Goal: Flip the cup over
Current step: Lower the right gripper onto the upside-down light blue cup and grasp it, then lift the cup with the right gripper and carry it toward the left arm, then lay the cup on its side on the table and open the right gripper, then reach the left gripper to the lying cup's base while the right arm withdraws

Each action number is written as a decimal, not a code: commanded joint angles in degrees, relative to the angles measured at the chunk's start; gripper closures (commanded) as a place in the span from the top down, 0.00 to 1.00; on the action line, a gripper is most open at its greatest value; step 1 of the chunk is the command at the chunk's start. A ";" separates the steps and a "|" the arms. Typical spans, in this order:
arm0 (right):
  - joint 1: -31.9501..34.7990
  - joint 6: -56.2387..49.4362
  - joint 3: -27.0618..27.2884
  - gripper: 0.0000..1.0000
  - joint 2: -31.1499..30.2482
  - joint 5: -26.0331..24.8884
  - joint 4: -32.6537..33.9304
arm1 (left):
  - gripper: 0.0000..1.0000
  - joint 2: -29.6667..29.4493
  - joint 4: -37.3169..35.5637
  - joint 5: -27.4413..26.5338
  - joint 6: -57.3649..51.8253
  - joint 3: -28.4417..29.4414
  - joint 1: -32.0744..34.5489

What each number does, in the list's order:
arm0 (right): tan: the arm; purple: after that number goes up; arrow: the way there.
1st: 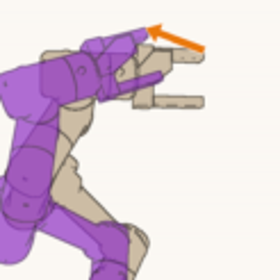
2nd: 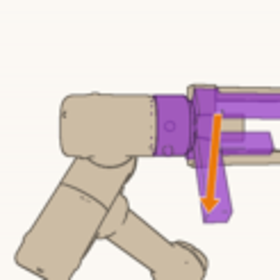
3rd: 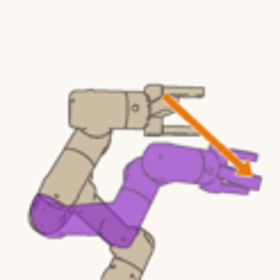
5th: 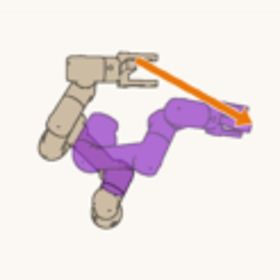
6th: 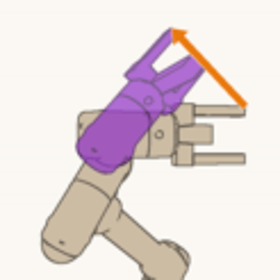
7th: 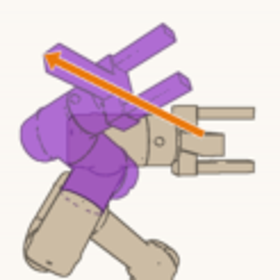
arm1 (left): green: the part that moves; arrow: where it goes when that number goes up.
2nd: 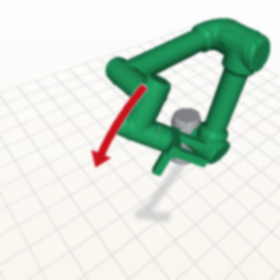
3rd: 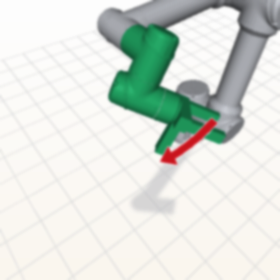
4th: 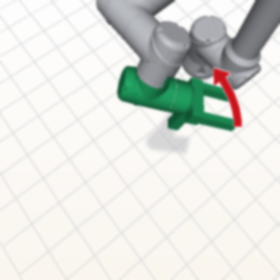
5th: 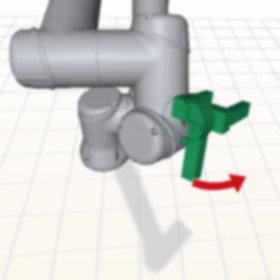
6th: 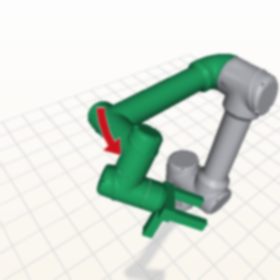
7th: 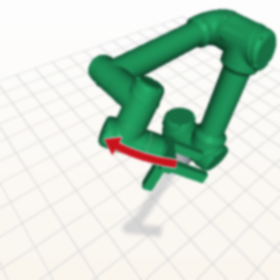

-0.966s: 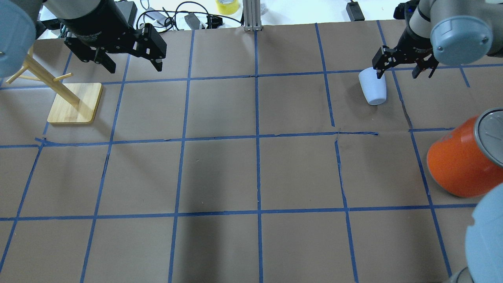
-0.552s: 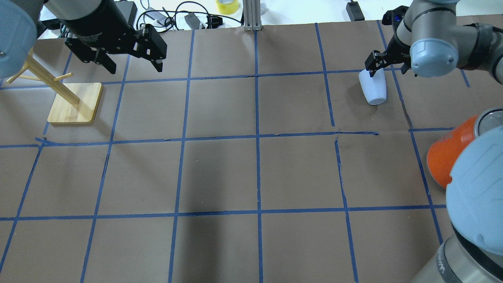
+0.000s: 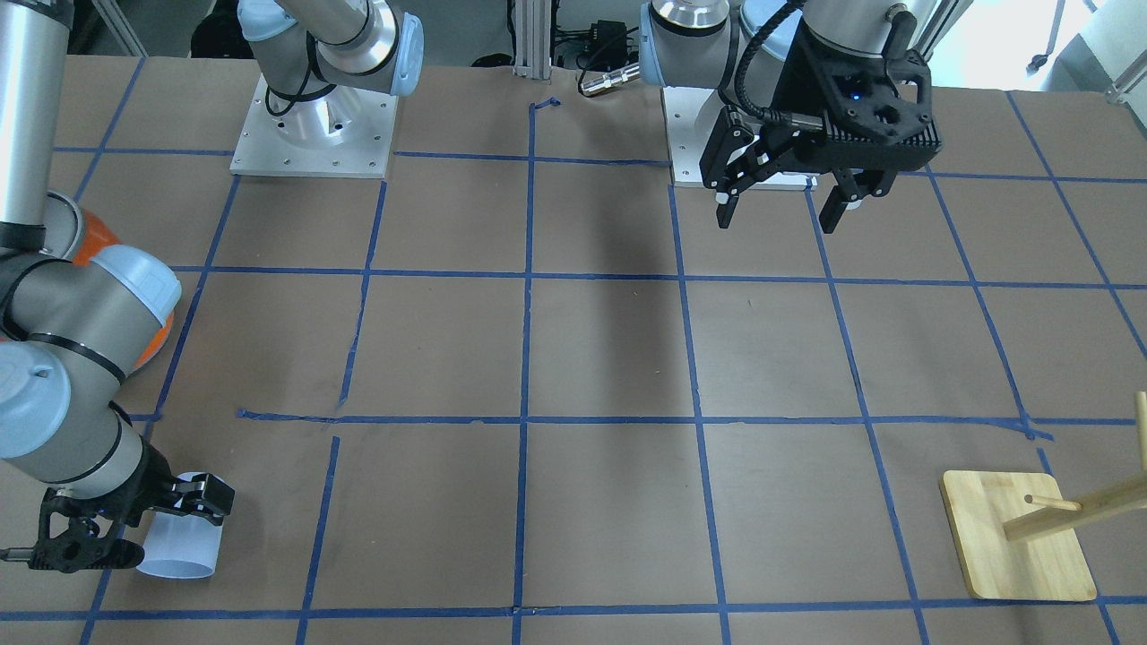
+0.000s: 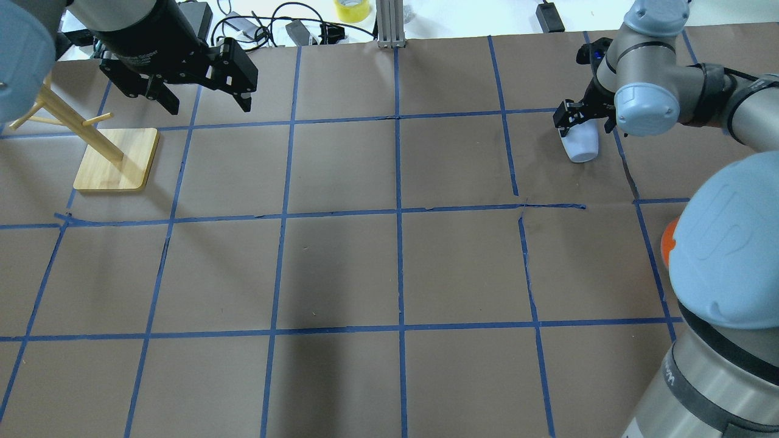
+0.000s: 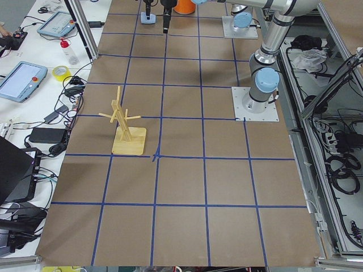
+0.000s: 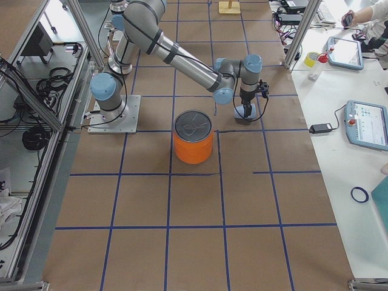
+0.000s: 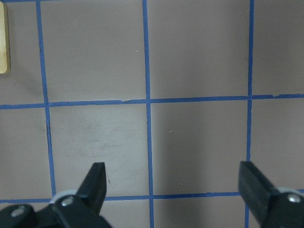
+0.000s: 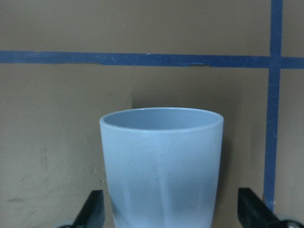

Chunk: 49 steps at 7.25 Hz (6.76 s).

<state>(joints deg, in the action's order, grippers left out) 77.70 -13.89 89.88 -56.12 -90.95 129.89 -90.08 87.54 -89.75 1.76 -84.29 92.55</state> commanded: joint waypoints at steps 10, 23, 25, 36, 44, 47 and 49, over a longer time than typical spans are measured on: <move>4.80 -1.32 -2.42 0.32 1.82 0.07 4.59 | 1.00 -0.01 0.09 0.02 0.00 0.09 0.09; 38.14 -63.28 -4.81 0.39 6.10 4.37 15.40 | 1.00 0.08 0.18 0.01 0.00 0.00 0.18; 38.93 -63.37 -4.54 0.48 7.42 4.37 15.57 | 1.00 0.25 0.18 0.02 0.00 0.00 0.18; 38.76 -58.31 -4.19 1.00 3.67 2.97 15.31 | 1.00 0.26 0.70 0.19 -0.26 0.00 0.18; 13.29 -0.23 -3.84 1.00 -19.35 0.59 -24.85 | 1.00 -18.70 -17.51 21.52 -4.66 -6.99 -4.57; 13.18 10.62 -4.01 1.00 -30.06 0.59 -39.86 | 1.00 -27.58 -24.86 28.10 -5.01 -9.05 -4.57; 12.57 12.83 -4.88 1.00 -27.82 -0.02 -39.54 | 0.97 -31.20 -25.05 32.36 -4.92 -9.23 -4.57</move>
<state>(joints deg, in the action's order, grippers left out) 90.74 -2.48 85.71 -84.51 -90.55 90.98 -119.20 62.84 -59.33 -2.93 -93.15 87.98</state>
